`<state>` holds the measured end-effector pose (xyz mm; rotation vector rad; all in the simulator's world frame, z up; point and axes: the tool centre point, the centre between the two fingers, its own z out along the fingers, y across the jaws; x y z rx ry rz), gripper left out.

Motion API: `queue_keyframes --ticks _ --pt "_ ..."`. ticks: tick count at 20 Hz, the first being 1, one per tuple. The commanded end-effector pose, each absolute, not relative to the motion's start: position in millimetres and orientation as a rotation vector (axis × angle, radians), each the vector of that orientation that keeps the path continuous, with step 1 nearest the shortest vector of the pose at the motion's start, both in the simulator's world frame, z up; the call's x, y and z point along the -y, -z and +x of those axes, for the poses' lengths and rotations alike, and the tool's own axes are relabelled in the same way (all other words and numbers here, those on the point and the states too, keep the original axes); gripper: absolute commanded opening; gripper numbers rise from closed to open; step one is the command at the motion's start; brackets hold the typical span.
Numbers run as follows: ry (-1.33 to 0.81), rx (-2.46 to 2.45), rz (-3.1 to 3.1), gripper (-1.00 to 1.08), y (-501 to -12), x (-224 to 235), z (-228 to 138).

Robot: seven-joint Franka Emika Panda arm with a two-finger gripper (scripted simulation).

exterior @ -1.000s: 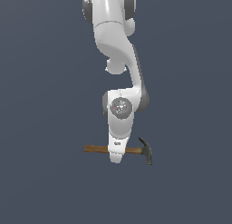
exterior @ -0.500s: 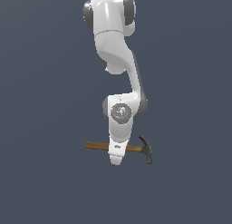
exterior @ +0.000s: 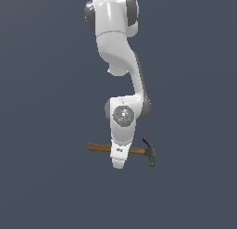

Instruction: Pick up the object and move it to a goal position.

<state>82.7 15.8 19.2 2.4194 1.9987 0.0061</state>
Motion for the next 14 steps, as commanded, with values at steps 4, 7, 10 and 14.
queue_keyframes --ticks 4,7,10,14 --pt "-0.006 -2.000 2.419 -1.00 -20 -17 81" --pt "-0.006 -2.000 2.419 -1.00 -23 -17 77" --pt "-0.006 -2.000 2.419 -1.00 -27 -18 71" --pt "-0.005 -2.000 2.419 -1.00 -35 -20 60"
